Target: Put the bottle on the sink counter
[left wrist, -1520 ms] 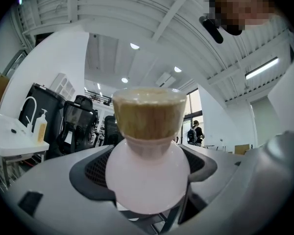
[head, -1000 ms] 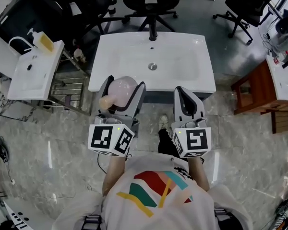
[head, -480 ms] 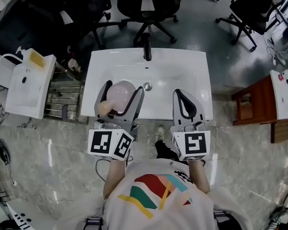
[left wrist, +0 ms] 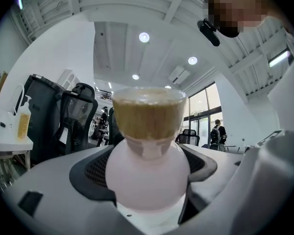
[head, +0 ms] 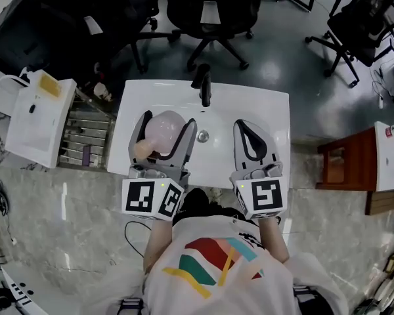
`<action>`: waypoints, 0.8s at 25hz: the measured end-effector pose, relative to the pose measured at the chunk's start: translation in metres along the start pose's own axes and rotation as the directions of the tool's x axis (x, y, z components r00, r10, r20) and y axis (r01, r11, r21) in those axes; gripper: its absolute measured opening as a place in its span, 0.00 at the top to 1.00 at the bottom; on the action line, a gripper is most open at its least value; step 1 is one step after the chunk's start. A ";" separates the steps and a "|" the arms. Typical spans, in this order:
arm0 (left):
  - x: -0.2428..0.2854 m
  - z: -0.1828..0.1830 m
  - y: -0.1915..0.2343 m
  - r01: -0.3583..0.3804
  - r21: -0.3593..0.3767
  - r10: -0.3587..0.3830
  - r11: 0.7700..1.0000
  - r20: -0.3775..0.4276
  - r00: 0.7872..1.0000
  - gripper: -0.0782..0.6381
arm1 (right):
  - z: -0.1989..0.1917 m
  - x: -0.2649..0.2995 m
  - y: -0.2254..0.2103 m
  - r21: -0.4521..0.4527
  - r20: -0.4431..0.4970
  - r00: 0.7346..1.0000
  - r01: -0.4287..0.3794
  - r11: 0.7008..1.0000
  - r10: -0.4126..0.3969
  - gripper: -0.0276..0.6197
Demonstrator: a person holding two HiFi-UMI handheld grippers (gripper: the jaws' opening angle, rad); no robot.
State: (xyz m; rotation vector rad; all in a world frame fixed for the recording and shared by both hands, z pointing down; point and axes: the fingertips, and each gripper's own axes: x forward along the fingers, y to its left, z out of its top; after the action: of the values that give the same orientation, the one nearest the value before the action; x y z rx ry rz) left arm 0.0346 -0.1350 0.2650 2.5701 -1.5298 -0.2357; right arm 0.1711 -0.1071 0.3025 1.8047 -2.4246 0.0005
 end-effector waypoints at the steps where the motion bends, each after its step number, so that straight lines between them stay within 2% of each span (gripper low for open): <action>1: 0.002 0.001 0.003 -0.005 0.001 0.005 1.000 -0.003 1.000 0.30 | 0.002 0.005 0.002 0.003 0.003 1.000 -0.007 1.000 0.007 0.94; 9: 0.018 0.009 0.023 -0.005 0.036 0.005 0.999 -0.020 1.000 0.30 | 0.012 0.036 0.018 0.004 0.022 0.998 -0.053 0.999 0.053 0.94; 20: 0.037 0.020 0.035 0.024 0.083 -0.021 0.996 -0.029 0.999 0.30 | 0.032 0.052 0.022 0.003 0.068 0.997 -0.039 0.999 0.039 0.94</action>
State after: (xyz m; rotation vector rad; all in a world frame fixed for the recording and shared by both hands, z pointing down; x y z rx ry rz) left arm 0.0183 -0.1851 0.2505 2.6436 -1.5335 -0.1398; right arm 0.1322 -0.1522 0.2777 1.7875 -2.5074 -0.0534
